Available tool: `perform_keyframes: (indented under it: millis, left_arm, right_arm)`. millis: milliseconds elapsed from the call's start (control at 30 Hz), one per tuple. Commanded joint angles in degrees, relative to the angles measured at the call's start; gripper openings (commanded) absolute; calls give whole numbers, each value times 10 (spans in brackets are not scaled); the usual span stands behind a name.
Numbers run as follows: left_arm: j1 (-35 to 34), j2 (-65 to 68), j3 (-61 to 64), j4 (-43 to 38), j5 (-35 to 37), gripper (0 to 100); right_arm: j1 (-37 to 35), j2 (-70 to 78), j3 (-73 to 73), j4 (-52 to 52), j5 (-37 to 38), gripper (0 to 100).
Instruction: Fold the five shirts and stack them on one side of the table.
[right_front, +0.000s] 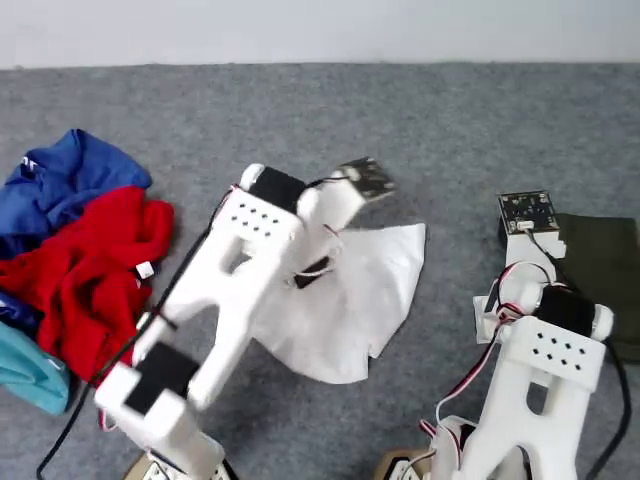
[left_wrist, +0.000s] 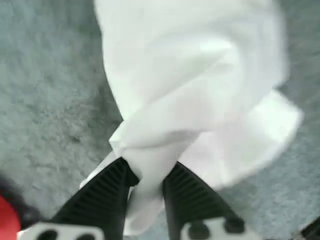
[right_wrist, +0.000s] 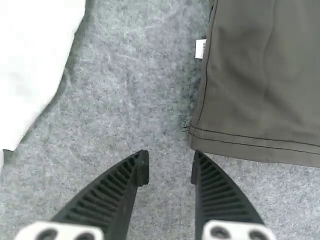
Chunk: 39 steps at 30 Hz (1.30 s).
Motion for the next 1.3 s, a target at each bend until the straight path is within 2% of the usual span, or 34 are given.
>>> perform_keyframes:
  millis: [0, 133, 300, 467, 600, 700, 900, 1067, 1267]
  left_arm:
    - [-54, 82, 4, -55, -2, 20]
    - [-124, 166, -35, -70, 51, 20]
    - [-210, 202, -110, -55, 125, 20]
    - [-262, 204, -171, 5, 136, 20]
    - [-260, 203, -229, 76, 135, 20]
    - [-258, 182, -240, 73, 132, 36]
    - [-219, 117, -237, 73, 91, 137]
    - [-185, 69, -237, 73, 59, 149]
    - [-207, 46, -240, 71, 55, 149]
  right_arm:
    - [7, 0, 1, -7, -7, 151]
    - [7, 0, 1, -7, -7, 151]
    - [4, 0, 1, -7, -7, 151]
    - [4, 0, 1, -7, -7, 151]
    - [4, 0, 1, -7, -7, 151]
    - [6, 0, 1, -7, -7, 151]
    - [7, 0, 1, -6, -7, 151]
    - [7, 0, 2, -5, -7, 151]
    - [7, 0, 2, -5, -7, 151]
